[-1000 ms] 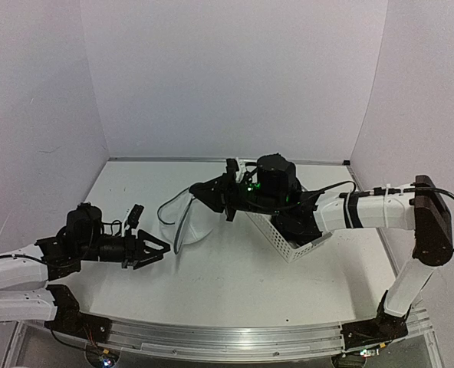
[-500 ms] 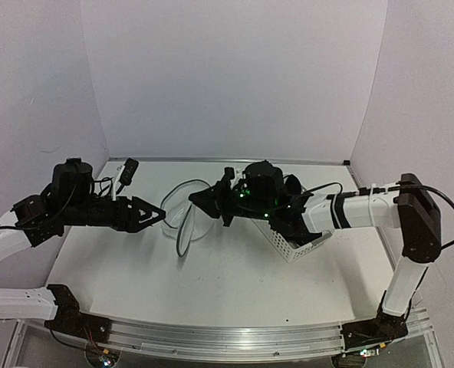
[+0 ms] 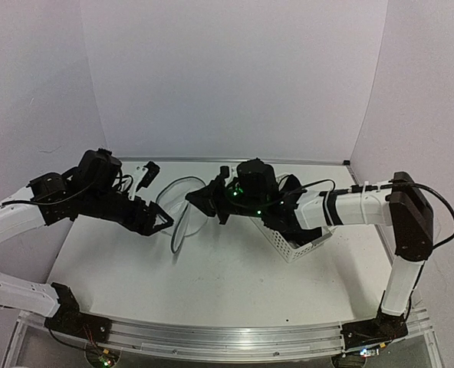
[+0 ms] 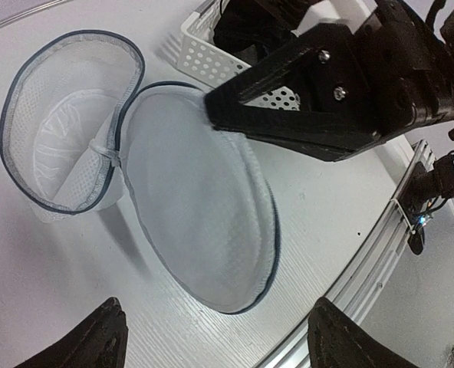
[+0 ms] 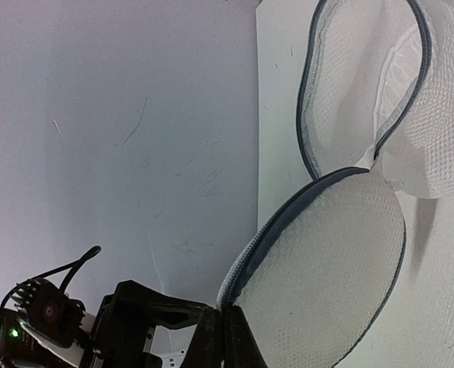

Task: Unzip the laundry bag and remove the bra
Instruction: Pass from the right arm to the left

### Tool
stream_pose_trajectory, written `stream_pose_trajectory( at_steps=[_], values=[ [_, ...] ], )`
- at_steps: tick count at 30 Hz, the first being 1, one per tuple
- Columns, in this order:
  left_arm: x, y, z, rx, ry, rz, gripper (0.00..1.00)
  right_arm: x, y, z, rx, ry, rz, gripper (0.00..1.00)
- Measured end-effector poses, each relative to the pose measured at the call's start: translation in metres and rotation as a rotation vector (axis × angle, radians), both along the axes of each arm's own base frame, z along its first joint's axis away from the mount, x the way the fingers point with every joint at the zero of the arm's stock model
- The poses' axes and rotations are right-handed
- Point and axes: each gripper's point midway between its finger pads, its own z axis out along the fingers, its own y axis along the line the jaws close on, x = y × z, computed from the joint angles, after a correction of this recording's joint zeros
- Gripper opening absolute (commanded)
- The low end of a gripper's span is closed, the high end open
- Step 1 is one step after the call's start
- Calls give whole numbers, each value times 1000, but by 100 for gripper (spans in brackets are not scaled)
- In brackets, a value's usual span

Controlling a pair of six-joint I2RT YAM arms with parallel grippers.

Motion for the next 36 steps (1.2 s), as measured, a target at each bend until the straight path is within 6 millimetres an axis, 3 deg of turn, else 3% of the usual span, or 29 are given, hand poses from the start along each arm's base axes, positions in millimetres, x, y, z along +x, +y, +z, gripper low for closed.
stream_pose_trajectory(
  at_steps=[11,23,36],
  values=[
    [-24,-30,-22,132,-17,-88,80,5,6,-16,-40,16,-2,0],
    [-8,-35,-69,321,-19,-21,68,5,7,-14,-37,13,-2,0],
    [0,-32,-70,342,-30,44,14,4,8,-14,-36,13,0,0]
  ],
)
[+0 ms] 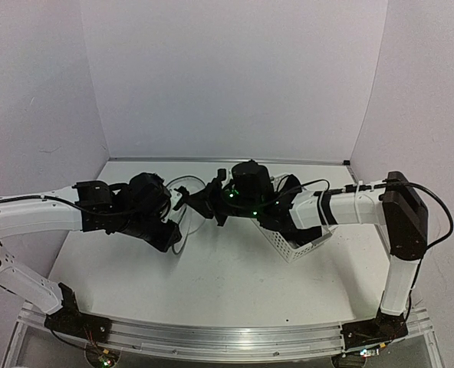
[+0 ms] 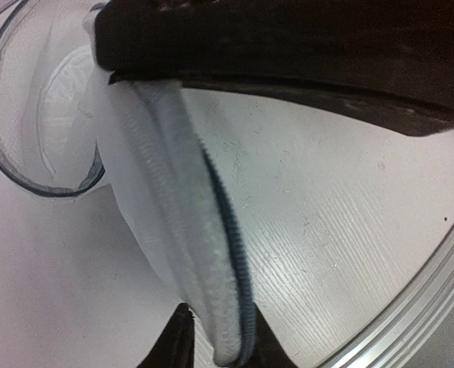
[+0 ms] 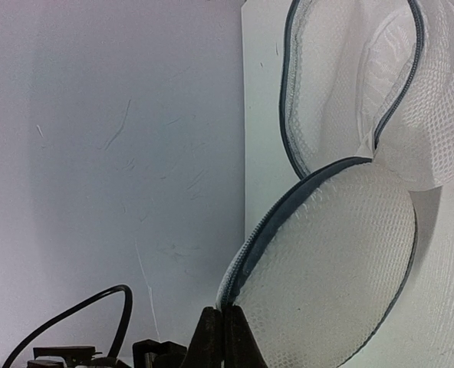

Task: Unzip the laundry bag and remove the bra
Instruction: Pass from the right arm to the left

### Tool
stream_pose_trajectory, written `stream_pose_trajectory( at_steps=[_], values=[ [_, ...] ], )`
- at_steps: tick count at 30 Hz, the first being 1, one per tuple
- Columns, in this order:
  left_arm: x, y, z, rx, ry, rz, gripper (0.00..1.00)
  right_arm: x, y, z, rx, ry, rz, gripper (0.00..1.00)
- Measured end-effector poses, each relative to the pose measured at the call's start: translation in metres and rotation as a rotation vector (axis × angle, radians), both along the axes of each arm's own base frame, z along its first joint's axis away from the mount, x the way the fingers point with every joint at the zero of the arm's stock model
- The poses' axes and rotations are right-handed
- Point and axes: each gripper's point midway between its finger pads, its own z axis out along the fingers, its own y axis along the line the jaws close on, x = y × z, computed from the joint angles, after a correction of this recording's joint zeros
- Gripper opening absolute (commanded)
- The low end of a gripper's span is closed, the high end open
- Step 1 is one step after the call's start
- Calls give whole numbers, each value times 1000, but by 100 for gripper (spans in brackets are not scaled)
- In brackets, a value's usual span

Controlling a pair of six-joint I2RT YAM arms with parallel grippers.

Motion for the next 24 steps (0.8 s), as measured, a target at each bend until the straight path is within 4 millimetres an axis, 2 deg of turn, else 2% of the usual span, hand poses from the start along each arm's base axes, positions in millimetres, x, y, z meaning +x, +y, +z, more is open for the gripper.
stream_pose_trajectory(
  at_steps=[2,3,12,14,24],
  values=[
    [1,-1,4,-7,-5,2,1,0,0,0,0,0,0,0],
    [2,-2,6,-7,-10,2,0,0,0,0,0,0,0,0],
    [2,1,21,-11,-15,12,0,-3,-5,1,11,-8,-3,1],
    [1,0,26,-14,-10,7,0,-3,-7,2,15,-12,-2,10],
    [-3,3,55,-11,11,11,0,-18,-23,12,7,-83,41,40]
  ],
)
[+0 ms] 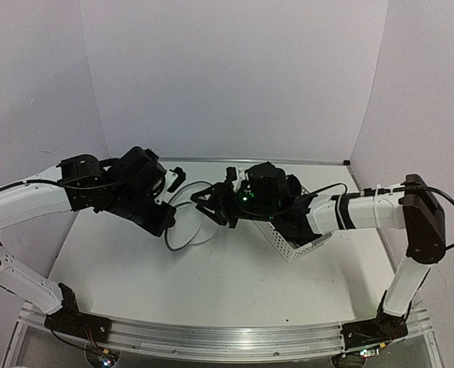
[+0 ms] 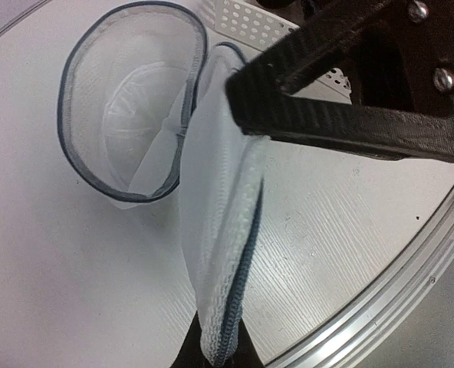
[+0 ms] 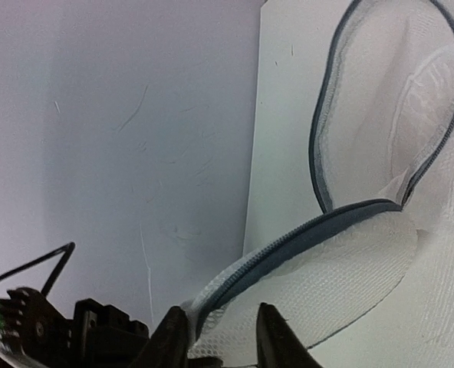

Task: Unzip the laundry bag and remove the bra
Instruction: Pass from the right arm to the left, then hold the laundry bag at the center of the board.

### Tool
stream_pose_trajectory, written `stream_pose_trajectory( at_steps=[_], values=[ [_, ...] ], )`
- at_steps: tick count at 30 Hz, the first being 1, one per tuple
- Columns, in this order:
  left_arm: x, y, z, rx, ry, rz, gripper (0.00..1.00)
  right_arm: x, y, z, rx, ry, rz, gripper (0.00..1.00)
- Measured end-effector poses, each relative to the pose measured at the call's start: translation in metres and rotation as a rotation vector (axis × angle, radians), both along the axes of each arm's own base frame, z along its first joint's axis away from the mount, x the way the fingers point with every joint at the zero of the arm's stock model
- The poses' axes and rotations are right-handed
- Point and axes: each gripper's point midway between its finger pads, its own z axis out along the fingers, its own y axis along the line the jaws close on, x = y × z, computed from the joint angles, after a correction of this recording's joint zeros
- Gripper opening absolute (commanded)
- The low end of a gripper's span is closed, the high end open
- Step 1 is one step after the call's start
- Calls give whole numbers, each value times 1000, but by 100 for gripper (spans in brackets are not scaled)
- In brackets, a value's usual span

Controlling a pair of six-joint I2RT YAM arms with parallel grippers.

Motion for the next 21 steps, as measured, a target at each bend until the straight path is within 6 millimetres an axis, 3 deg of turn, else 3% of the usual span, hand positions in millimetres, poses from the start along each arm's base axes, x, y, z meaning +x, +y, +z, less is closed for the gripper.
stream_pose_trajectory(
  at_steps=[12,21],
  values=[
    [6,-12,61,-53,-13,23,0,-42,-58,23,-55,-258,71,67],
    [9,-19,47,21,45,36,0,-67,-98,-6,-197,-460,130,76]
  ],
)
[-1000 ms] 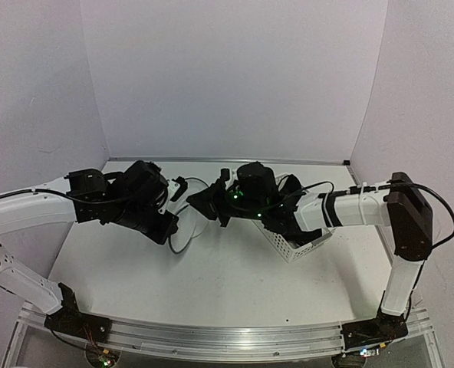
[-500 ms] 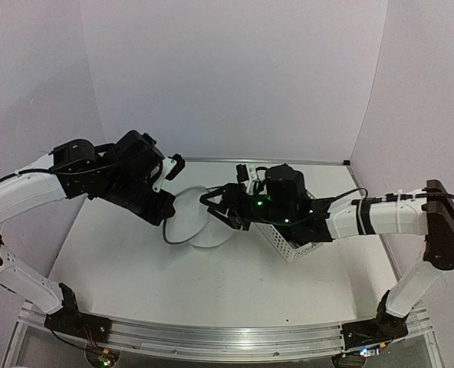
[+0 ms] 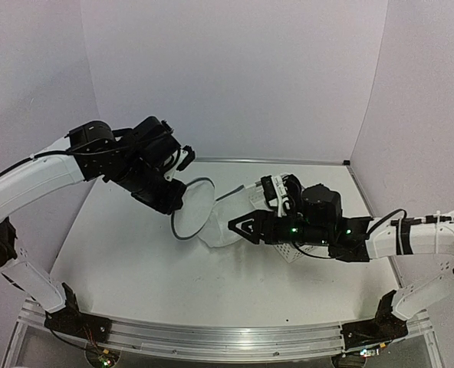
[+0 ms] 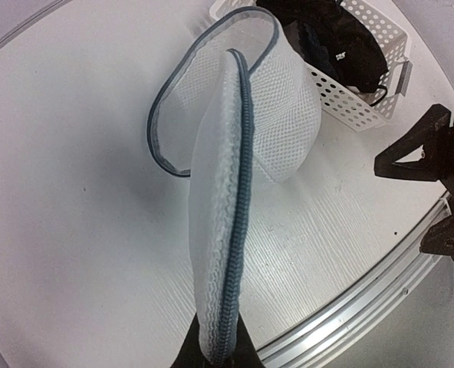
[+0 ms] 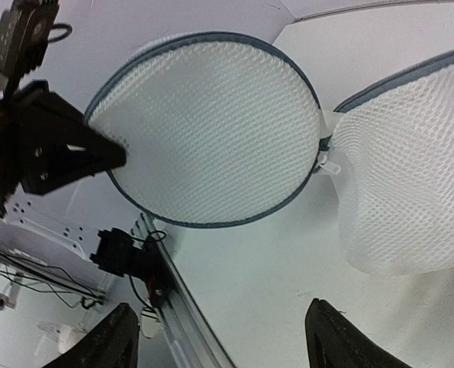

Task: Unzip the laundry bag and remove the bra
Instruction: Hold the laundry bag at the center of the board.

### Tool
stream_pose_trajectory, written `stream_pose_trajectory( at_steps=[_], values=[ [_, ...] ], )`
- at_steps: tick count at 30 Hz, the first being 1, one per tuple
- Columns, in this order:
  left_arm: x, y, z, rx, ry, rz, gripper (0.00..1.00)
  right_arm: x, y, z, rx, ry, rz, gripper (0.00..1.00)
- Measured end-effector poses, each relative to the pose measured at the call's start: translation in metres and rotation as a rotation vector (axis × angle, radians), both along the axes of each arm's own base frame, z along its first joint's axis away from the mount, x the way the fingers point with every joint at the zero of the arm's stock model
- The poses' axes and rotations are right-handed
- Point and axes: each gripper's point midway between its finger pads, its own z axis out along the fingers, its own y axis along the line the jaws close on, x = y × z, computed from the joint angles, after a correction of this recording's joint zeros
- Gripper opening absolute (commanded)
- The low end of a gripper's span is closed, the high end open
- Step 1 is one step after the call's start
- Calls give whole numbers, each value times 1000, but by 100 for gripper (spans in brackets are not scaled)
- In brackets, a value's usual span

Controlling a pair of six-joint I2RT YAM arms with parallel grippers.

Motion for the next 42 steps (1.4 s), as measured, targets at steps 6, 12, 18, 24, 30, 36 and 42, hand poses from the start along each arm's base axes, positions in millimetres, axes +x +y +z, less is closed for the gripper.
stream_pose_trajectory(
  at_steps=[6,12,18,24,30,36,42],
  values=[
    [-2,-5,10,-23,25,2,0,-7,-11,-14,-101,-169,45,77],
    [-11,-8,14,-50,71,-15,0,-10,-1,-24,-198,-384,98,74],
    [-23,-12,15,-87,128,-43,0,-2,15,-38,-269,-585,97,70],
    [-39,-7,27,-148,168,-66,0,-3,30,-63,-346,-819,97,72],
    [-53,-8,34,-190,211,-106,0,-7,37,-91,-413,-966,110,73],
    [-61,-9,27,-190,255,-129,0,4,39,-87,-425,-1067,35,72],
    [-64,-10,24,-186,270,-138,0,2,29,-84,-419,-1113,-3,69]
  ],
)
